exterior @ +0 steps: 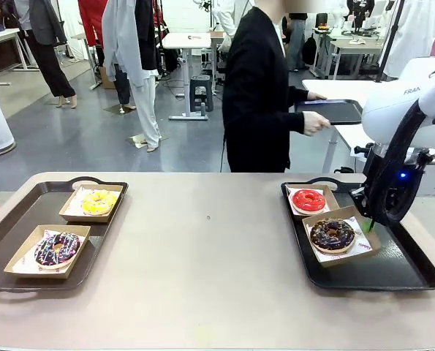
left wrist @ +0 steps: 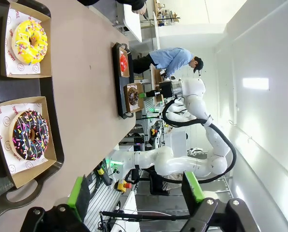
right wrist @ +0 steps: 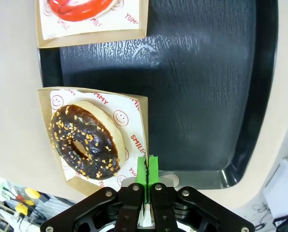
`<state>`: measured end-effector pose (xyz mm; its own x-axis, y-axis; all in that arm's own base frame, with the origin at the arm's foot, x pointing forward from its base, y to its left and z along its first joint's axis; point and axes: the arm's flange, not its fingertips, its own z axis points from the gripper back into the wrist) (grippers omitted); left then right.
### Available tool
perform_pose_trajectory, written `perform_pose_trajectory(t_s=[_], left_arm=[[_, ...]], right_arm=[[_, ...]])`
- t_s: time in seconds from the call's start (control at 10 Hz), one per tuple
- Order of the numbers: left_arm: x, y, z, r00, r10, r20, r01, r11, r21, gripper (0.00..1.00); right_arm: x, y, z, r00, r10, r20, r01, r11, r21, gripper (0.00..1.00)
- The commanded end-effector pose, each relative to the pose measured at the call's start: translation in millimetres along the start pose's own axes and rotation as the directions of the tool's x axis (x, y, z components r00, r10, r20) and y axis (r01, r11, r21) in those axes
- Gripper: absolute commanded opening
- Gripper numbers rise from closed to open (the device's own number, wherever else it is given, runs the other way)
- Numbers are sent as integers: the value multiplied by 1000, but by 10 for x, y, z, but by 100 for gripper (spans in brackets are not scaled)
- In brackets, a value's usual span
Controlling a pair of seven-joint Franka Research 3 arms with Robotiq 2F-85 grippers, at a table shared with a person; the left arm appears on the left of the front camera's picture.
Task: Individually package the donuts and arrange them on the tray.
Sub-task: Place the picked Paper togo box on the Handle tray.
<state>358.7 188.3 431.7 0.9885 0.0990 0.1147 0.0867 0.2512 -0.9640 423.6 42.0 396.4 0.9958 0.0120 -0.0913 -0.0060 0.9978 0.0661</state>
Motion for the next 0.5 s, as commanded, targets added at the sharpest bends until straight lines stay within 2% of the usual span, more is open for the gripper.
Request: perform_pose_trajectory(t_s=[0.0, 0.4], left_arm=[[-5, -20, 10, 1000, -7, 2, 7, 1000, -5, 100], [-5, -20, 10, 1000, -7, 2, 7, 1000, -5, 100]], right_arm=[[17, 22, -155, 999, -20, 33, 22, 999, -49, 1], [137, 66, -348, 996, -78, 43, 80, 996, -51, 1]])
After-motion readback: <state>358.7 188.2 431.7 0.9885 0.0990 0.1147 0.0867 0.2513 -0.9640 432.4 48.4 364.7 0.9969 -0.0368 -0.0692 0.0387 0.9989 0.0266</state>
